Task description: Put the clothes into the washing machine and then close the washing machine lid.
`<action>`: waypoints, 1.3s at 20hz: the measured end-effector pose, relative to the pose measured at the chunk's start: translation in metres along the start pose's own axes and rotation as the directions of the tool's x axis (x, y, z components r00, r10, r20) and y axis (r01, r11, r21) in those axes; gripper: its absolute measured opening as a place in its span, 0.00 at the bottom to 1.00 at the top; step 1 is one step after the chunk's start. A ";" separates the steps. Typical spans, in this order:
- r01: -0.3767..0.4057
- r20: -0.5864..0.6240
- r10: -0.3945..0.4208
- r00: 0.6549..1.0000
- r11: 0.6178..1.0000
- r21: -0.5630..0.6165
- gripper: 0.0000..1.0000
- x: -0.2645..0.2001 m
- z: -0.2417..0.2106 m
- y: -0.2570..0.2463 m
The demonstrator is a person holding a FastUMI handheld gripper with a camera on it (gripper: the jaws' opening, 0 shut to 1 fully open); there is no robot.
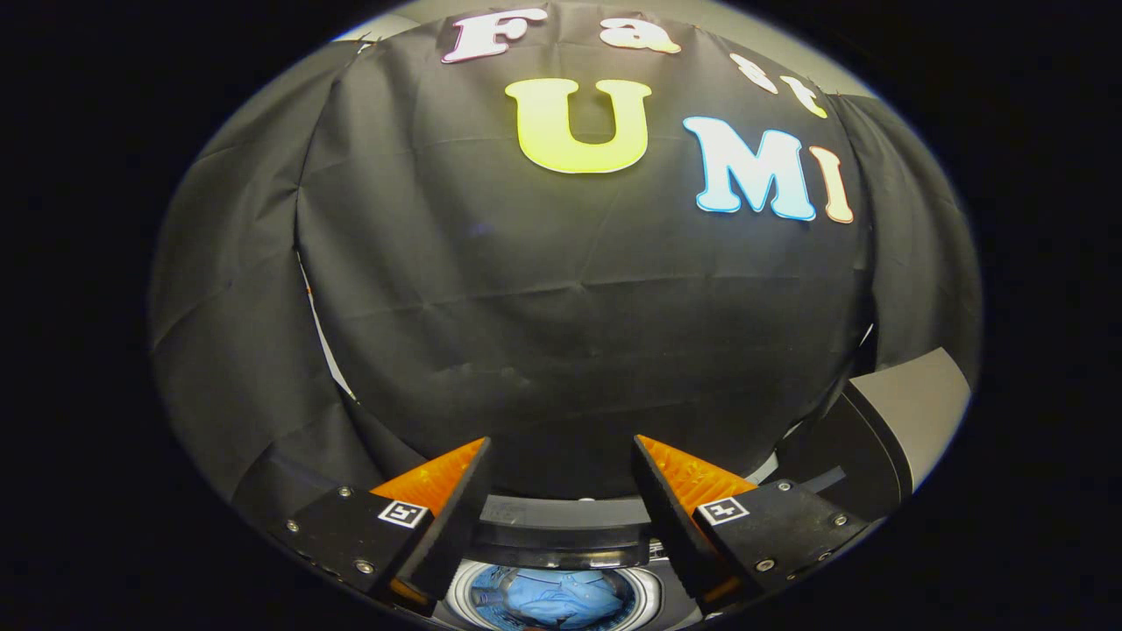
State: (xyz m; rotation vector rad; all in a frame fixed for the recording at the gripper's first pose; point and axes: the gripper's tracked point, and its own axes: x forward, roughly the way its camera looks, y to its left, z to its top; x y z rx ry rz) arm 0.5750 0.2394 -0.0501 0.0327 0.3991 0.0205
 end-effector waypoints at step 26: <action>-0.054 0.025 0.055 0.998 0.998 -0.009 0.95 -0.061 -0.066 0.006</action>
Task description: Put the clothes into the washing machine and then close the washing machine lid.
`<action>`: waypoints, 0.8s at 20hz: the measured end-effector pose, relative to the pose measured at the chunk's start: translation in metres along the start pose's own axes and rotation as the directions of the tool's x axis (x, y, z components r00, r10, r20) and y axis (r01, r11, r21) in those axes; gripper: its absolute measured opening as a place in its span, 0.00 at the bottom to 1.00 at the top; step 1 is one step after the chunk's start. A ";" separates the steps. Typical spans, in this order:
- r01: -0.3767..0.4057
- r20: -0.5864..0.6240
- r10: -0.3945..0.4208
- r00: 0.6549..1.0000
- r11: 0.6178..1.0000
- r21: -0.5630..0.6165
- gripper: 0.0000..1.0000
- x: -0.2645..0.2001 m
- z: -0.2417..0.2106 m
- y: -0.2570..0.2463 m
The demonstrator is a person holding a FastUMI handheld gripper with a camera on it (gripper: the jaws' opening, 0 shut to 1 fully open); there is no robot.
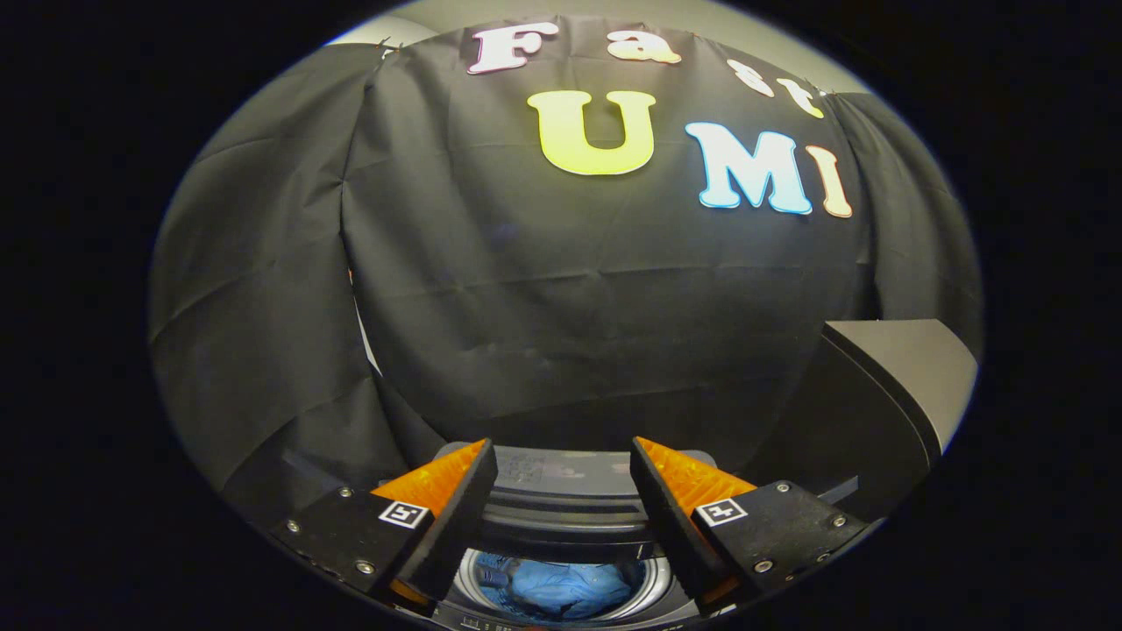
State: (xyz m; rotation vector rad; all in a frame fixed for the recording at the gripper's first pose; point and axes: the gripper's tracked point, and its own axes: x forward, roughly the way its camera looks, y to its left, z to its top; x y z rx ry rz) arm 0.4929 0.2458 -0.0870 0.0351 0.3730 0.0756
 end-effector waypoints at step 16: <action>-0.013 0.188 0.021 0.982 0.999 -0.045 0.94 -0.099 0.022 0.018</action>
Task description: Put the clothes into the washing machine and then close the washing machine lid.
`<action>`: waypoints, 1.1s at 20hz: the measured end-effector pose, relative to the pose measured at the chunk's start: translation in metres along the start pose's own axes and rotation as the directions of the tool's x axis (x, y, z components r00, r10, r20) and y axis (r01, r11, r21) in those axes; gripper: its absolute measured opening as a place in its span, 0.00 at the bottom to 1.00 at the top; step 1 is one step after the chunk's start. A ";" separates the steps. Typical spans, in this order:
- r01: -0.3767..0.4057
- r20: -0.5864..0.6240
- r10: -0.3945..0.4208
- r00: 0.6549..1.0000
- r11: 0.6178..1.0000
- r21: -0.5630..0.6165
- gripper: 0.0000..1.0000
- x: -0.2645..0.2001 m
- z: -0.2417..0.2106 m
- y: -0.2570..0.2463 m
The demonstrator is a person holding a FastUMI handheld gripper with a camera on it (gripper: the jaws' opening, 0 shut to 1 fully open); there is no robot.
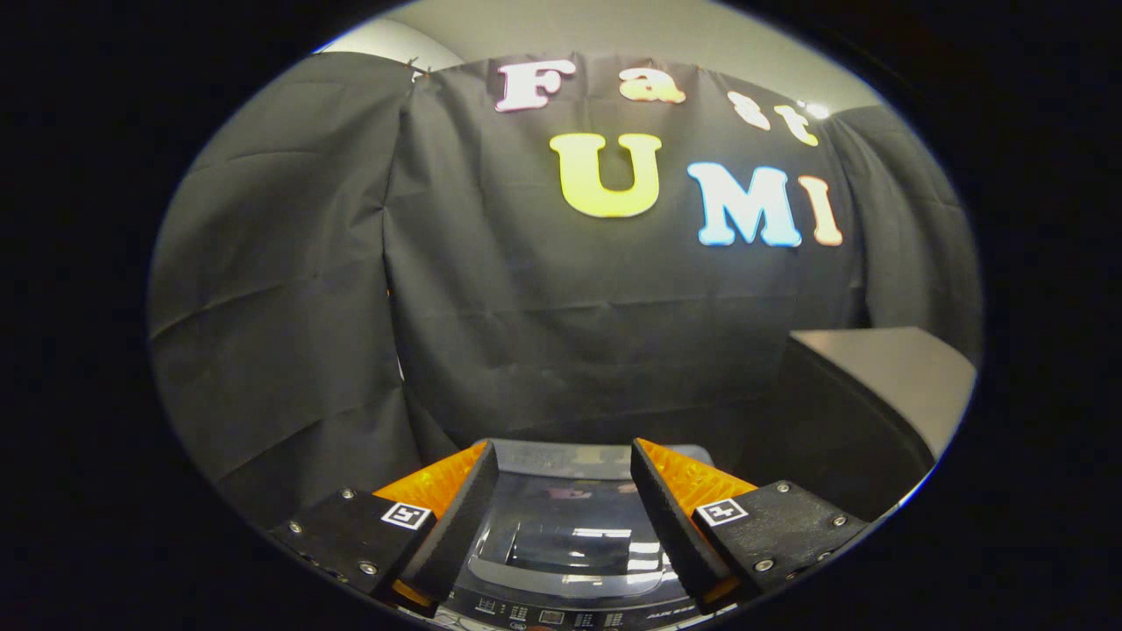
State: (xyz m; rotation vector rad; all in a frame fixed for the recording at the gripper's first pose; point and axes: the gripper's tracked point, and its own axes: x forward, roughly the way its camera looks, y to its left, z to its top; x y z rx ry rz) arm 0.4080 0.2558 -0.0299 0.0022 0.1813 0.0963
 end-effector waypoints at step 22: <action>0.154 0.259 -0.187 0.948 0.978 0.141 0.94 -0.245 0.078 -0.116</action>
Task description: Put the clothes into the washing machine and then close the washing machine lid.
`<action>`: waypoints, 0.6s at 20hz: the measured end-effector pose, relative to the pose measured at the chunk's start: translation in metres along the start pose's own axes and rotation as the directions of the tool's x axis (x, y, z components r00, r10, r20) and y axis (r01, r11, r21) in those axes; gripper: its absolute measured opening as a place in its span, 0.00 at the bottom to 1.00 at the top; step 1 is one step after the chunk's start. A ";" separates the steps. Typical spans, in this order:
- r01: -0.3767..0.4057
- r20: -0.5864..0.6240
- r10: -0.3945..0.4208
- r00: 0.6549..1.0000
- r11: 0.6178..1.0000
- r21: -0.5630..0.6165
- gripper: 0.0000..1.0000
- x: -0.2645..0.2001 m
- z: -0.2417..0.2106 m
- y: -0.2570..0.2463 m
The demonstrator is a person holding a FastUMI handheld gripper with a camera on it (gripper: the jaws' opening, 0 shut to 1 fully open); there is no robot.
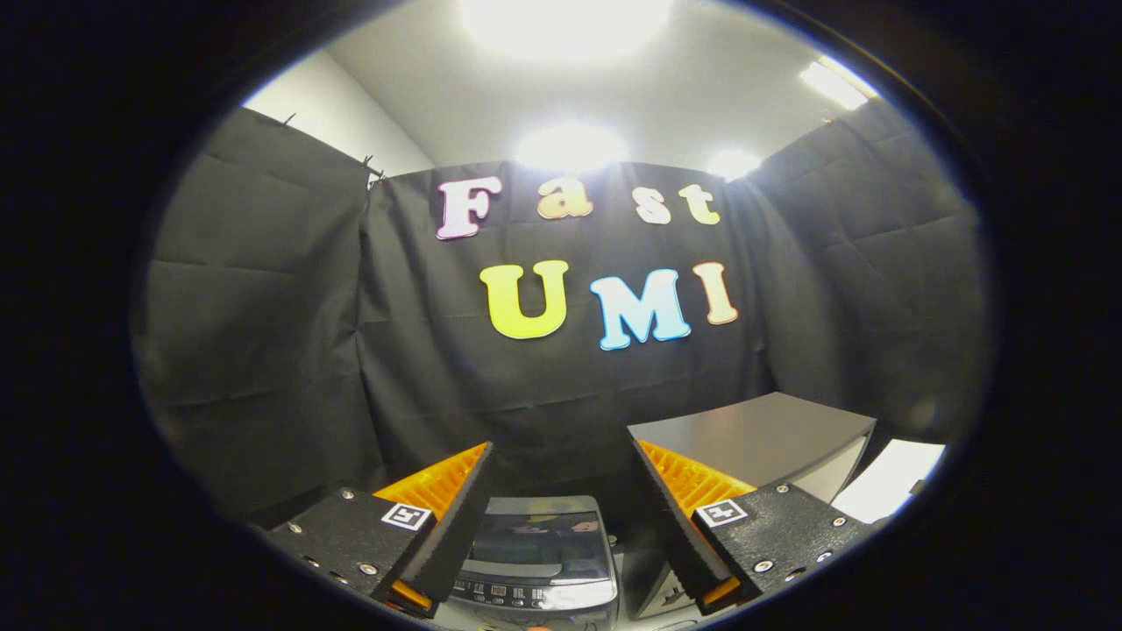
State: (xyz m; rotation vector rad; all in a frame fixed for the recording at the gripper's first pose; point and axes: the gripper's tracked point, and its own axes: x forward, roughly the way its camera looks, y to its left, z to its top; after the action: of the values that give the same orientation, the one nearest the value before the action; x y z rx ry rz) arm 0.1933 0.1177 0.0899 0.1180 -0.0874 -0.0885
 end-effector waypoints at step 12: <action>0.015 0.009 -0.015 1.000 0.997 -0.075 0.94 -0.079 -0.006 -0.092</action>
State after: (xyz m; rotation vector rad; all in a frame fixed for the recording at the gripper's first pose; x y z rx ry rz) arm 0.1077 0.0347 0.0662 0.0432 -0.0916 -0.1071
